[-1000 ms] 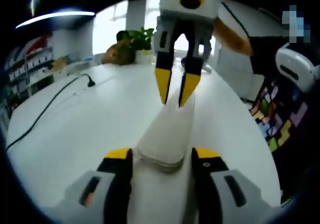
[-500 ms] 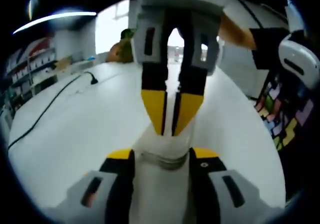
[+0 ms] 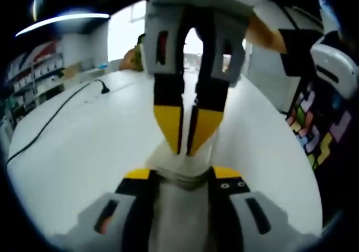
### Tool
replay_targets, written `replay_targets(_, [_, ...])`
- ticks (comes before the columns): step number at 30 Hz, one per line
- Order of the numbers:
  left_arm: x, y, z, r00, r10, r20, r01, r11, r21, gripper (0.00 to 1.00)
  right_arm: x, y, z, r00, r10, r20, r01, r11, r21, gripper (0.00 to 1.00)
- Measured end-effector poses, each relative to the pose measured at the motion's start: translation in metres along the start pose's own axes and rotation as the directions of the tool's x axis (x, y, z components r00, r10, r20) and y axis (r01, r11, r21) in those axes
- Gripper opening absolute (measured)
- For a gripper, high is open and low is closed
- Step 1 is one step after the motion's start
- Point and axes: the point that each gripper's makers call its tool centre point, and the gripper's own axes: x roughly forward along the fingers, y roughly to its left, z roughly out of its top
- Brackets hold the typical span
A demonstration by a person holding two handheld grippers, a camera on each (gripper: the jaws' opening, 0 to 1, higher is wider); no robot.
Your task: Arrange the utensils inside the cutlery case until each visible utensil rests in its matching compartment.
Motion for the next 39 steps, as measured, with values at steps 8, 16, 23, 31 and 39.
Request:
replay_targets(8, [-0.0012, 0.0042, -0.0015, 1.000, 0.019, 0.021, -0.019, 1.000, 0.005, 0.40, -0.0001, 0.0013, 0.0029, 0.995, -0.035, -0.088, 0.031, 0.998, -0.052, 0.00])
replay_targets(16, [-0.0024, 0.0060, 0.0011, 0.998, -0.003, 0.066, 0.008, 0.997, -0.075, 0.42, -0.0024, -0.0008, 0.0029, 0.993, 0.002, -0.116, -0.007, 0.999, -0.044, 0.00])
replay_targets(23, [-0.0012, 0.0083, -0.0013, 0.999, 0.019, 0.036, -0.018, 1.000, -0.020, 0.41, -0.0037, -0.0005, 0.0019, 0.998, 0.023, -0.052, -0.023, 1.000, 0.003, 0.00])
replay_targets(31, [-0.0002, 0.0071, -0.0019, 0.999, 0.017, 0.037, -0.017, 1.000, -0.010, 0.42, -0.0027, 0.0002, 0.0021, 0.994, 0.030, -0.102, -0.030, 1.000, -0.002, 0.00])
replay_targets(39, [0.0015, 0.0084, -0.0017, 0.999, 0.023, 0.046, -0.023, 1.000, -0.017, 0.41, -0.0022, 0.0005, 0.0011, 0.996, 0.022, -0.083, -0.021, 1.000, 0.009, 0.00])
